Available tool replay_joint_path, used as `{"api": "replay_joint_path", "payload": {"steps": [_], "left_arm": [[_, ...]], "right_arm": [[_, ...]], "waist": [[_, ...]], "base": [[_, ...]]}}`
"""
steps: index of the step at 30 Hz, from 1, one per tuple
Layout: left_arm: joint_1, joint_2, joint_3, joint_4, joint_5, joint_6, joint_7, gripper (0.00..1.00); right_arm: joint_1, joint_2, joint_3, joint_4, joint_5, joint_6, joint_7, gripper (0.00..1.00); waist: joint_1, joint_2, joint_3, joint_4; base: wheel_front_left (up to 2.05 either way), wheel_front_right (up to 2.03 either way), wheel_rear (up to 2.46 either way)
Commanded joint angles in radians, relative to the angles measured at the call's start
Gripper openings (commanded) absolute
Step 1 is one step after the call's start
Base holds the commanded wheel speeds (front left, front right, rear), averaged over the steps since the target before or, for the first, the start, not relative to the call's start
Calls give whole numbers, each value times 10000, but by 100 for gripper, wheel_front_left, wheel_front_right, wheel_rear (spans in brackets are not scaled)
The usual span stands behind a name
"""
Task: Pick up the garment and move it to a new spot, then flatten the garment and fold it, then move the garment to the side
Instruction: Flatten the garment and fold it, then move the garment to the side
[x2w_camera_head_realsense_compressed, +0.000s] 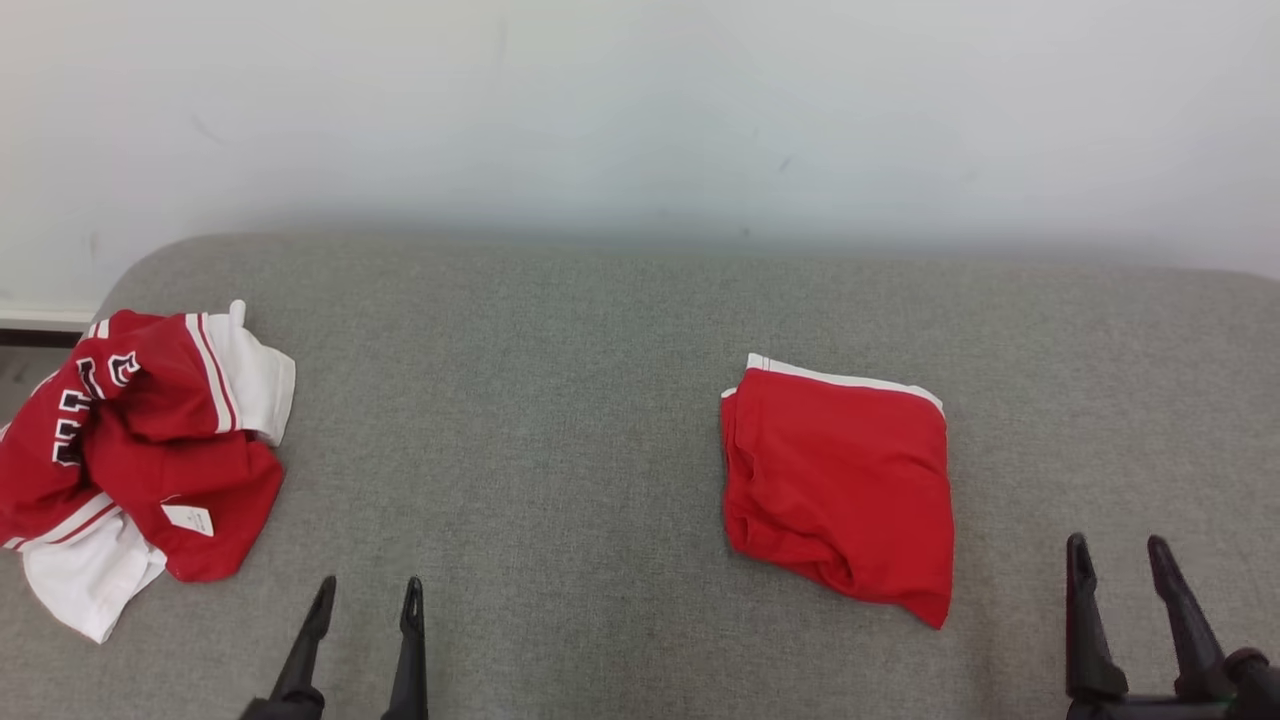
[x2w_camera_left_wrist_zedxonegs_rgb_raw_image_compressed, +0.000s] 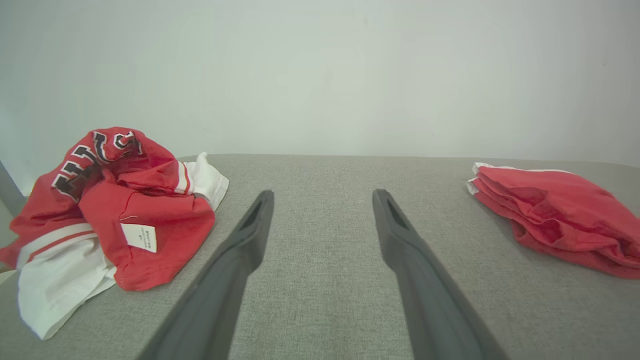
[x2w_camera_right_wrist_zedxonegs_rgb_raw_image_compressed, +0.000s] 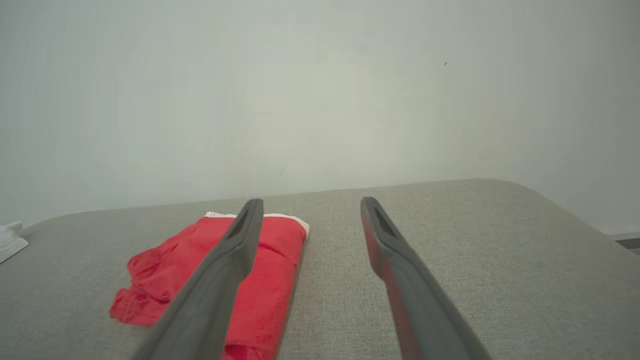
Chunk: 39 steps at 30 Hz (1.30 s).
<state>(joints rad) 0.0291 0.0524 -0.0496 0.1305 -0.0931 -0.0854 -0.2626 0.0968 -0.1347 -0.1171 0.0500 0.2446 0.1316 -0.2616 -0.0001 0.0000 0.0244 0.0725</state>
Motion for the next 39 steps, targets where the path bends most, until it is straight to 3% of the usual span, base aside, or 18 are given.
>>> {"api": "replay_joint_path", "payload": {"steps": [1,13,39], "left_arm": [[201,36,-1,54,159,-46,-35,100],[169,2,-64,225,223,-210,-35,100],[202,-22,34,310,227,-158,-35,100]], "right_arm": [[257,126,-47,-154,-168,-20,-39,100],[882,686,82,-96,-471,-20,-42,100],[557,725,298,480,-601,-20,-41,100]], "waist": [[1,0,-133,-52],[1,0,-280,-254],[1,0,-207,-462]], "base": [[0,0,0],[0,0,0],[0,0,0]]}}
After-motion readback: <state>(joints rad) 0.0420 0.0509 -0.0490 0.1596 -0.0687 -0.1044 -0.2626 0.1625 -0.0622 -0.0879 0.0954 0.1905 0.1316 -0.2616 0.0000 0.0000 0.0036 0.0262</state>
